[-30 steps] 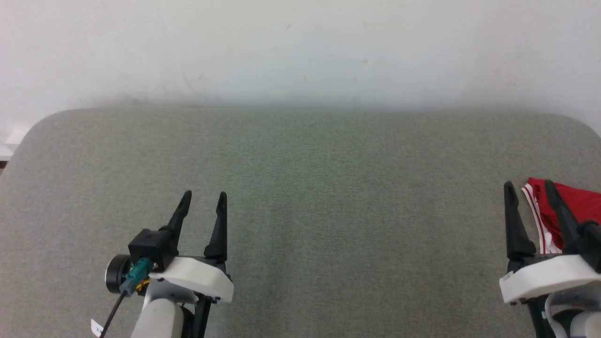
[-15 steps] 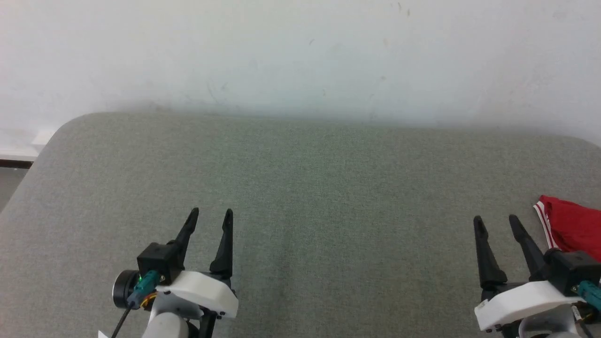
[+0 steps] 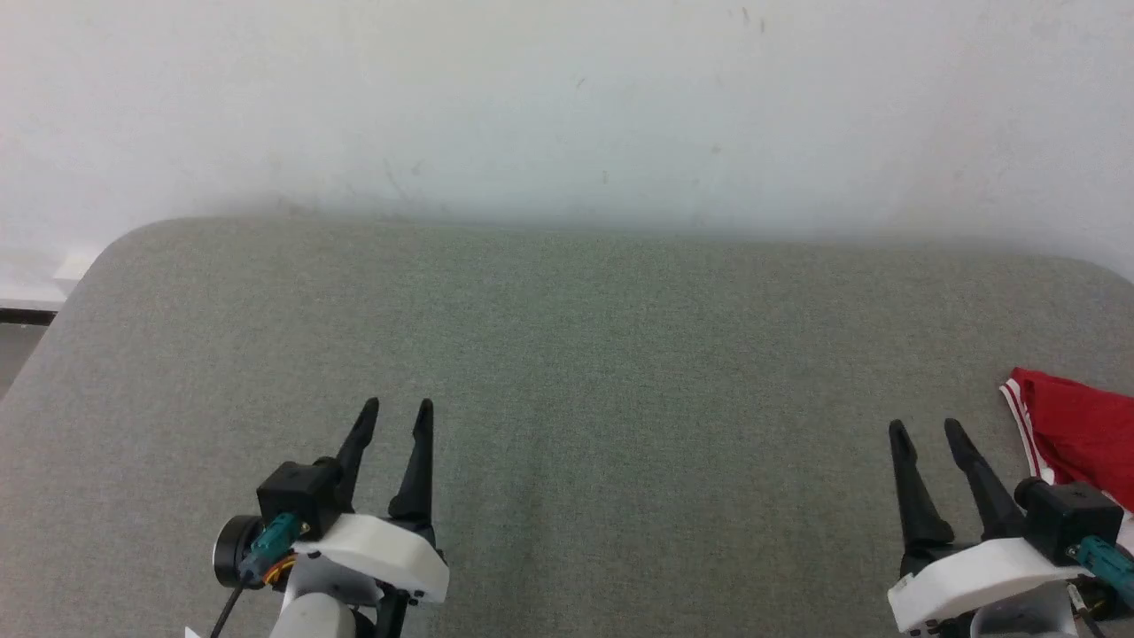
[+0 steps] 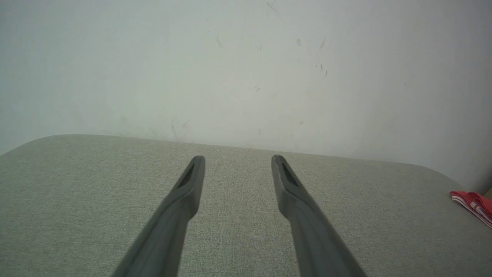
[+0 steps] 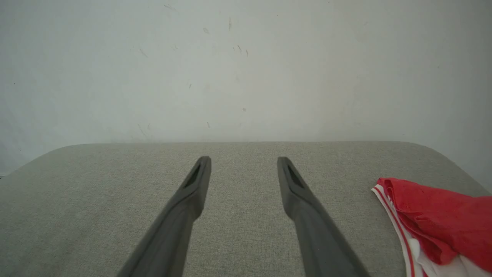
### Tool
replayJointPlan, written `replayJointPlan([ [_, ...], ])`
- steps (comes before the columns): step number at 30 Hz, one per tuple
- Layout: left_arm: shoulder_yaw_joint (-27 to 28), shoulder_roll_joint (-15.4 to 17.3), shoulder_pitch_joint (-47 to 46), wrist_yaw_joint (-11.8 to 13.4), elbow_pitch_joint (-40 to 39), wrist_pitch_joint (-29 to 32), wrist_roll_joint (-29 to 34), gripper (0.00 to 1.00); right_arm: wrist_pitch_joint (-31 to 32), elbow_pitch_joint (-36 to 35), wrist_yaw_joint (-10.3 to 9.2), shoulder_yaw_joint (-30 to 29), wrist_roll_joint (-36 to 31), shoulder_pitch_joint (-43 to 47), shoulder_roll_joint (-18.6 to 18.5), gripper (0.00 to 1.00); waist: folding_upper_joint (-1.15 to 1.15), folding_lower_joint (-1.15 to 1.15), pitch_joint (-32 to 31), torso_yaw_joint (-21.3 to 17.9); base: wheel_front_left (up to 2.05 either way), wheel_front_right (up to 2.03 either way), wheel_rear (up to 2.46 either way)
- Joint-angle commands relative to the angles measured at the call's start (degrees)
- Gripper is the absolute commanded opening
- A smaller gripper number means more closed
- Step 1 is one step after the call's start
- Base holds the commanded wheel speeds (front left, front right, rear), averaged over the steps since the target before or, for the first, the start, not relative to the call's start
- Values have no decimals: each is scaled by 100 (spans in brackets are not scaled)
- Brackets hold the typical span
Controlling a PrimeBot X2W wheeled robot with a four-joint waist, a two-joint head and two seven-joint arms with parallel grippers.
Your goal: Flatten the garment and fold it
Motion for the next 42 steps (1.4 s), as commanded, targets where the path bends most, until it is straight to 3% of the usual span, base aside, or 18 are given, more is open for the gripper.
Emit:
replayJointPlan([
  [1, 1, 1, 1, 1, -3, 4, 3, 0, 3, -1, 0, -1, -2, -1, -1, 0, 0, 0, 1, -2, 0, 0, 0],
  [42, 119, -6, 175, 119, -450, 369, 279, 0, 220, -147, -3, 84, -272, -76, 2, 0, 0, 0, 79, -206, 0, 0, 0],
])
